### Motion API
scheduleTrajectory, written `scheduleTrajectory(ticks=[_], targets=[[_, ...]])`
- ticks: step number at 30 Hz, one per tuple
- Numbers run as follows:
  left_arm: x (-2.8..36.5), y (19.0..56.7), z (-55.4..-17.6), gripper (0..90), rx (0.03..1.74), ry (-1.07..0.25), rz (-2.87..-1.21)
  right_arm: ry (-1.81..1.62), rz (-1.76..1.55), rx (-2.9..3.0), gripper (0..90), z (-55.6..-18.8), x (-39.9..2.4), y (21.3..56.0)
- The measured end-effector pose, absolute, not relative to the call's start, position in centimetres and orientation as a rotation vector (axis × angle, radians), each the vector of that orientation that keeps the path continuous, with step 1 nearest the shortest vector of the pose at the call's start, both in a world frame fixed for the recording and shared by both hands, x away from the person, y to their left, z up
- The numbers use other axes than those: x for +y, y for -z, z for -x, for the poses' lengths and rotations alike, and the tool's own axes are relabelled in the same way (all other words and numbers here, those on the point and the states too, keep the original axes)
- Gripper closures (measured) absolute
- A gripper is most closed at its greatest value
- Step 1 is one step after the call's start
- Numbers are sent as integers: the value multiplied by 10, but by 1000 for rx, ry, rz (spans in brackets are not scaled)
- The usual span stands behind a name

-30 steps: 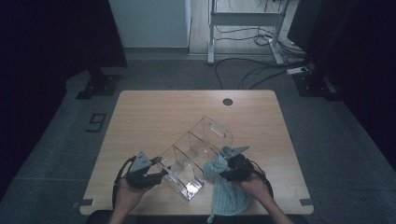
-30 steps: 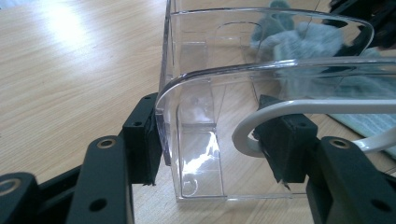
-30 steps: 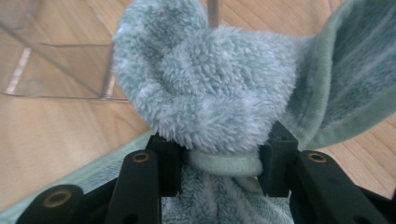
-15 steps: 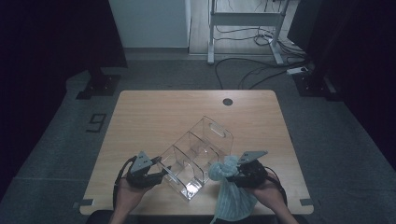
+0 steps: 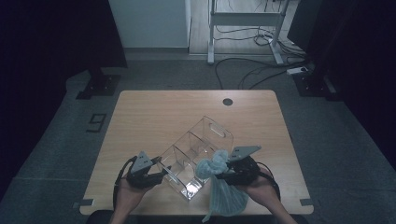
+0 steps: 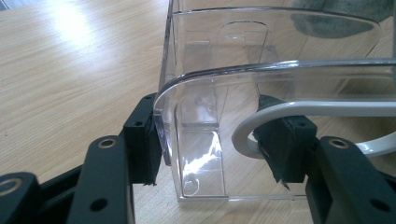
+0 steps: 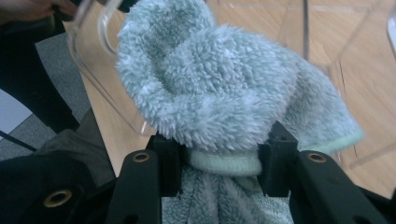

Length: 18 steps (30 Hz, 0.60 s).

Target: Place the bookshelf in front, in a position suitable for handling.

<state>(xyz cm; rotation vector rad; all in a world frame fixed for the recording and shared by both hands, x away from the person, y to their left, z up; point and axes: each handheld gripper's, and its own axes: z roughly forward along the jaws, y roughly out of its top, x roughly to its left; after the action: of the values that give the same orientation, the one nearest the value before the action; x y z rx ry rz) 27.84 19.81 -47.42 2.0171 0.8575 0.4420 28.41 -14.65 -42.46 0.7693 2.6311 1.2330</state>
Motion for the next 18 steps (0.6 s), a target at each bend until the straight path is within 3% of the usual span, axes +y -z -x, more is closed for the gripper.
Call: scheduleTrajectory(ticks=[18], targets=[[198, 474, -278, 445, 855, -440, -2021, -1260, -642, 2619, 582, -320, -78, 384]])
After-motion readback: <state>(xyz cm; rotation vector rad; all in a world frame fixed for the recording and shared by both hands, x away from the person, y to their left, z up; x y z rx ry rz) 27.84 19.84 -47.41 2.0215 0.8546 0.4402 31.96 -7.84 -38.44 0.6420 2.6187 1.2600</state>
